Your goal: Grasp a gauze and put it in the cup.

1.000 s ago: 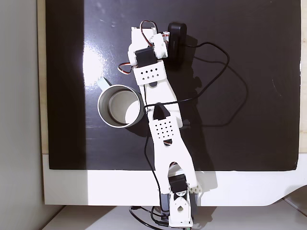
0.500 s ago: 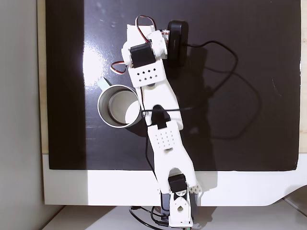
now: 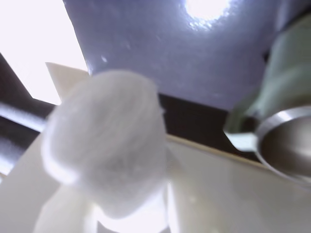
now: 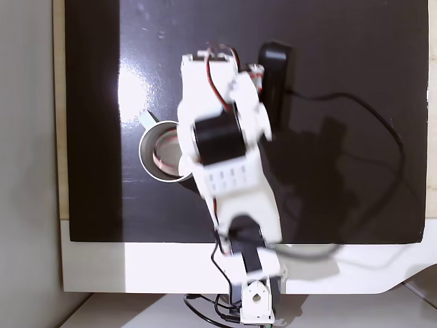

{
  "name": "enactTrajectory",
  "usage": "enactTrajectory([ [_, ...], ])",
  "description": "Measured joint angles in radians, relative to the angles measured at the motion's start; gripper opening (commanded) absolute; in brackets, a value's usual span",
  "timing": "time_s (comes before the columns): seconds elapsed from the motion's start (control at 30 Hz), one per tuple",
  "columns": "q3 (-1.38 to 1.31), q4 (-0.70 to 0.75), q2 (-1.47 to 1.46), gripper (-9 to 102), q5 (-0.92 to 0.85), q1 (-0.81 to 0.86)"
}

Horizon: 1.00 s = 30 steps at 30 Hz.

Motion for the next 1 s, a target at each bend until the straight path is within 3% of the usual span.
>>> enactTrajectory([
  [0.3, 0.347, 0.023, 0.321, 0, -0.034, -0.058],
  [0.6, 0.523, 0.071, 0.341, 0, -0.11, -0.097],
  [1.0, 0.545, 0.071, 0.247, 0, -0.15, -0.291],
])
